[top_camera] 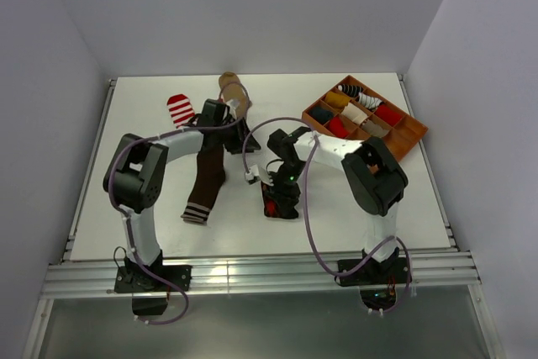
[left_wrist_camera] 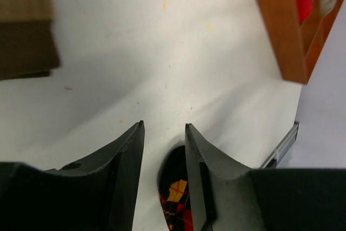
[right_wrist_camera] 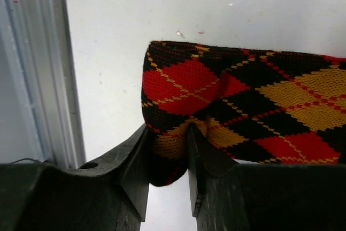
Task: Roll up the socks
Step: Roll the sock at the center of the board.
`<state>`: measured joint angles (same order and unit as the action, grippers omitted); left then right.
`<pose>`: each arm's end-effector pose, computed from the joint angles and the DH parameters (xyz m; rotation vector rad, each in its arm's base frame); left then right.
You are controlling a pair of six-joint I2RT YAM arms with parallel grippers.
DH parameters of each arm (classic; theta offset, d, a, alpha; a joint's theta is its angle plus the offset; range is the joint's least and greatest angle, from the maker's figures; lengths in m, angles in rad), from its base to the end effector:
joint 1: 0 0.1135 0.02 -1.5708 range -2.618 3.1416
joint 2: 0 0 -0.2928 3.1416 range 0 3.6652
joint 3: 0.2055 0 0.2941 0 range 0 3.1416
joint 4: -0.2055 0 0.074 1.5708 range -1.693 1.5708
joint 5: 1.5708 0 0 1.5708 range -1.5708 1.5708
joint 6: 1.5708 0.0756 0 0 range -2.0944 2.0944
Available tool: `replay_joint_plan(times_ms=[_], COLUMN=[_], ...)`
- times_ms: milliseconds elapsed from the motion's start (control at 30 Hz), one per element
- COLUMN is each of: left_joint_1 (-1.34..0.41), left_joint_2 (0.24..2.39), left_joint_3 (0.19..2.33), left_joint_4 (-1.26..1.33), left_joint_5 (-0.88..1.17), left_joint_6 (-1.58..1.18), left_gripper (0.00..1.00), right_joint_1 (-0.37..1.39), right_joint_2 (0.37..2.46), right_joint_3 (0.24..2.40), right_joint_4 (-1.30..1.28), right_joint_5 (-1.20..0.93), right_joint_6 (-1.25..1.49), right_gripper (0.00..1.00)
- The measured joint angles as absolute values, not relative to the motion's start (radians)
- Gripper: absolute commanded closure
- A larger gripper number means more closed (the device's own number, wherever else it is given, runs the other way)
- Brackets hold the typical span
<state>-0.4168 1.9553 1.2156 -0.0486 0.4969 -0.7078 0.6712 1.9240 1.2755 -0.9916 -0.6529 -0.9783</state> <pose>0.4261 -0.2281 0.1356 -0.1043 2.5278 -1.0935 0.2672 0.2709 0.1284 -2.1377 2.0228 1.0002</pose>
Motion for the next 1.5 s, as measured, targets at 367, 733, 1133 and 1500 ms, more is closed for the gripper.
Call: replay_joint_plan(times_ms=[367, 733, 1133, 1500], left_joint_1=[-0.287, -0.634, -0.835, -0.852], left_joint_2=[1.397, 1.178, 1.487, 1.61], left_joint_3=[0.906, 0.597, 0.625, 0.672], left_joint_4=[0.131, 0.295, 0.353, 0.356], left_joint_5=[0.278, 0.115, 0.17, 0.276], left_joint_6=[-0.791, -0.689, -0.501, -0.445], left_gripper=[0.62, 0.53, 0.49, 0.45], right_joint_1=[0.659, 0.613, 0.592, 0.582], right_joint_2=[2.046, 2.289, 2.389, 2.403], right_joint_3=[1.41, 1.68, 1.783, 1.795], right_joint_4=[-1.139, -1.411, -1.513, -1.52], right_joint_5=[-0.667, -0.71, -0.731, -0.735], right_joint_6=[-0.913, -0.908, -0.898, -0.866], right_gripper=[0.65, 0.64, 0.62, 0.62])
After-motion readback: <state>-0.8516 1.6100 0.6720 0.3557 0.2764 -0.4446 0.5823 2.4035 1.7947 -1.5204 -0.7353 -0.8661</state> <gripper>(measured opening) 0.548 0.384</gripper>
